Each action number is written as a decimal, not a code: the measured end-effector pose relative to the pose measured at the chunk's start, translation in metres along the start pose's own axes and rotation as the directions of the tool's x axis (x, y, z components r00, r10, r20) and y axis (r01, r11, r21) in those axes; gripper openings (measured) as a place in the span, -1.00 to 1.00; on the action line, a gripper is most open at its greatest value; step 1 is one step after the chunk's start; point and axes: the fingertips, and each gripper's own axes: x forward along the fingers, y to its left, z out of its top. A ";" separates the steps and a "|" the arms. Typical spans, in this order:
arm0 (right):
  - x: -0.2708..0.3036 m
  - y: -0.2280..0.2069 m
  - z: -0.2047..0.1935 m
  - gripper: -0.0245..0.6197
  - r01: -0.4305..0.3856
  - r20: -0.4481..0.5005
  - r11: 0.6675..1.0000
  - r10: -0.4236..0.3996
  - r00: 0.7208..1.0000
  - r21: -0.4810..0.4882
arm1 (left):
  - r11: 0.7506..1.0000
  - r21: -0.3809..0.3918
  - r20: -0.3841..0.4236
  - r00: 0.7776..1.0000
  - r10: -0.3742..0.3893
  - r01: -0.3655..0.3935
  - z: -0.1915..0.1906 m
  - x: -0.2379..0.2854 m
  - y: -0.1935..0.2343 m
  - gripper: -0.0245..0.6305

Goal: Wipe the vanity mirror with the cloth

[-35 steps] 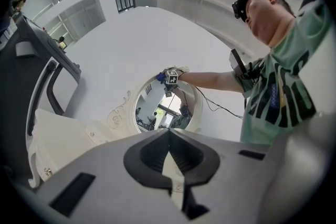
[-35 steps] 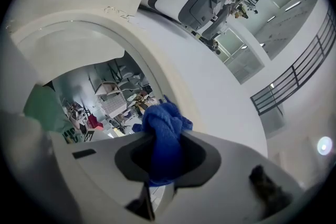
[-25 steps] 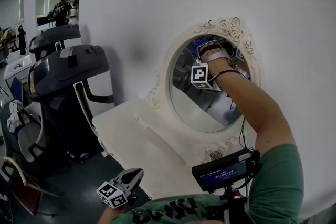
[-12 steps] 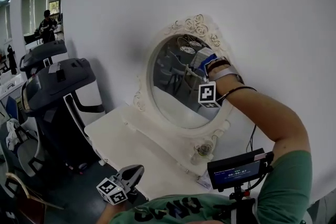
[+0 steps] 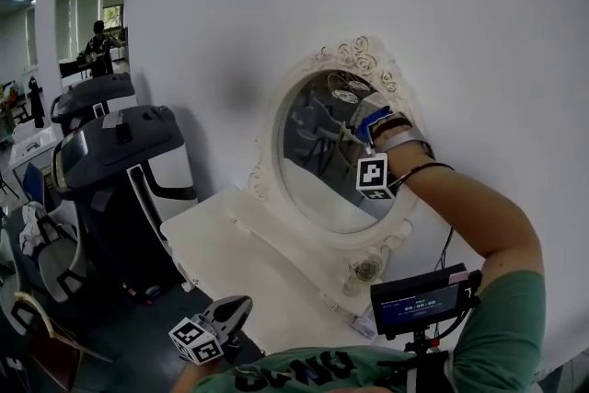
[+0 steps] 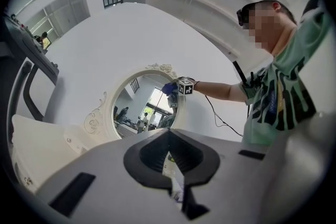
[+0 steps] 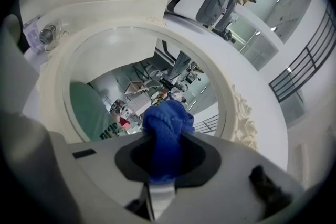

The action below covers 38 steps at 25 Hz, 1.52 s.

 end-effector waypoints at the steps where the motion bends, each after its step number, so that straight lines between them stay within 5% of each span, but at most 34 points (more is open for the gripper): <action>1: 0.003 -0.008 0.012 -0.70 0.024 0.034 1.000 -0.024 0.999 0.004 | 1.000 -0.004 0.002 1.000 0.013 -0.013 0.000 -0.003 0.005 -0.91; 8: 0.044 -0.090 0.105 -0.70 0.204 0.168 0.978 -0.207 0.964 0.034 | 0.995 -0.014 0.007 0.995 0.102 -0.102 -0.002 -0.037 0.029 -0.91; 17: 0.129 -0.155 0.169 -0.70 0.259 0.102 0.966 -0.255 0.961 -0.026 | 0.970 -0.060 0.032 0.971 0.239 -0.237 -0.007 -0.091 0.083 -0.91; 27: 0.129 -0.148 0.162 -0.70 0.218 0.095 0.976 -0.216 0.972 -0.015 | 0.972 -0.069 0.026 0.973 0.228 -0.226 -0.005 -0.083 0.090 -0.91; 38: 0.066 -0.053 0.079 -0.70 0.097 0.066 0.994 -0.094 0.993 -0.043 | 0.991 -0.003 0.029 0.991 0.132 -0.132 0.005 -0.043 0.046 -0.91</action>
